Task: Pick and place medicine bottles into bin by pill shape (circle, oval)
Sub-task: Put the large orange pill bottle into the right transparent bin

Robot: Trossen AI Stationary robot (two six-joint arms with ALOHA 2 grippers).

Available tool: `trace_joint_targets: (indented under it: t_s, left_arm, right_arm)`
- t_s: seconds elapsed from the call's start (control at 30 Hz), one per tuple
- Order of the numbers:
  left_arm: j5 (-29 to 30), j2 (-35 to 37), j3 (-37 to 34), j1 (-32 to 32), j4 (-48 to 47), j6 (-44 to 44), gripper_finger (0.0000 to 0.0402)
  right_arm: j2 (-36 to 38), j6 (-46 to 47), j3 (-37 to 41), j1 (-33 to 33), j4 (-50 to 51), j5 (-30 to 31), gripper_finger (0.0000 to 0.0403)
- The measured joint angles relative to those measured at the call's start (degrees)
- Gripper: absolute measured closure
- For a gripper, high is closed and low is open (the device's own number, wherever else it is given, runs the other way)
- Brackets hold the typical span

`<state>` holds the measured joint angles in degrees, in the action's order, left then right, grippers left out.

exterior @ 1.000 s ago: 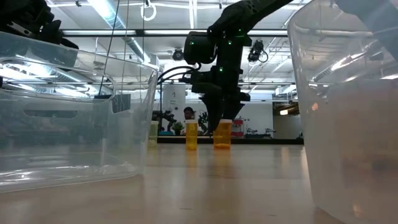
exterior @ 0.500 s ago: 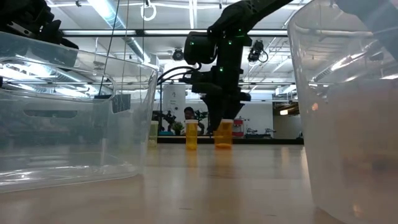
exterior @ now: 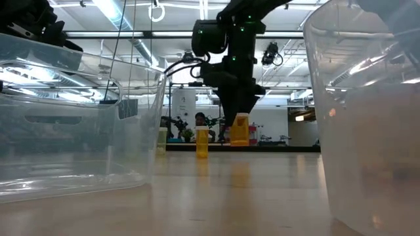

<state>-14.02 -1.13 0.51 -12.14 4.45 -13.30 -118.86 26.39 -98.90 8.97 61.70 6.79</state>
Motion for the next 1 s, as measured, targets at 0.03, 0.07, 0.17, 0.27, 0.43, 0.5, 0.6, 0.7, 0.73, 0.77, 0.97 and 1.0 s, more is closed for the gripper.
trace_joint_targets:
  t_s: [0.03,0.07,0.17,0.27,0.43,0.5,0.6,0.7,0.73,0.77,0.97,1.0]
  left_arm:
    - [0.0,0.02,0.0,0.02,0.0,0.0,0.0222]
    - [-0.02,0.02,0.0,0.0,0.0,0.0,0.0221]
    - [-0.01,0.01,0.0,0.02,0.0,0.0,0.0221]
    - [-0.01,0.01,0.0,0.01,0.0,0.0,0.0224]
    - [-0.02,0.0,0.0,0.0,0.0,0.0,0.0223]
    - [-0.02,0.02,0.0,0.0,0.0,0.0,0.0221]
    - [-0.02,0.02,0.0,0.0,0.0,0.0,0.0221]
    - [-0.02,0.02,0.0,0.01,0.0,-0.01,0.0224]
    - [0.0,0.0,0.0,0.0,0.0,0.0,0.0225]
    - [-0.02,0.02,0.0,0.0,0.0,0.0,0.0225]
    - [-0.01,0.01,0.0,0.0,0.0,0.0,0.0221]
    - [0.0,0.0,0.0,0.0,0.0,0.0,0.0221]
  right_arm:
    - [0.01,0.19,-0.34,-0.35,0.54,0.0,0.0177]
    - [0.01,0.43,-0.67,-0.73,1.01,0.0,0.0177]
    - [0.01,1.16,-1.16,-1.84,1.36,-0.02,0.0177]
    - [0.01,2.0,-1.17,-2.94,2.06,0.0,0.0177]
    - [0.01,3.02,-1.17,-5.03,2.88,-0.02,0.0177]
    - [0.01,3.7,-1.17,-5.85,3.28,-0.04,0.0177]
    - [0.01,4.24,-1.17,-7.2,3.52,-0.63,0.0177]
    - [0.01,5.13,-1.17,-8.61,3.53,-0.89,0.0177]
    - [0.01,5.32,-1.17,-9.0,3.56,-0.9,0.0177]
    - [0.01,5.57,-1.17,-9.37,3.58,-0.9,0.0177]
    - [0.01,6.83,-1.17,-11.5,3.64,-1.73,0.0177]
    - [0.01,6.83,-1.17,-11.83,3.64,-1.77,0.0177]
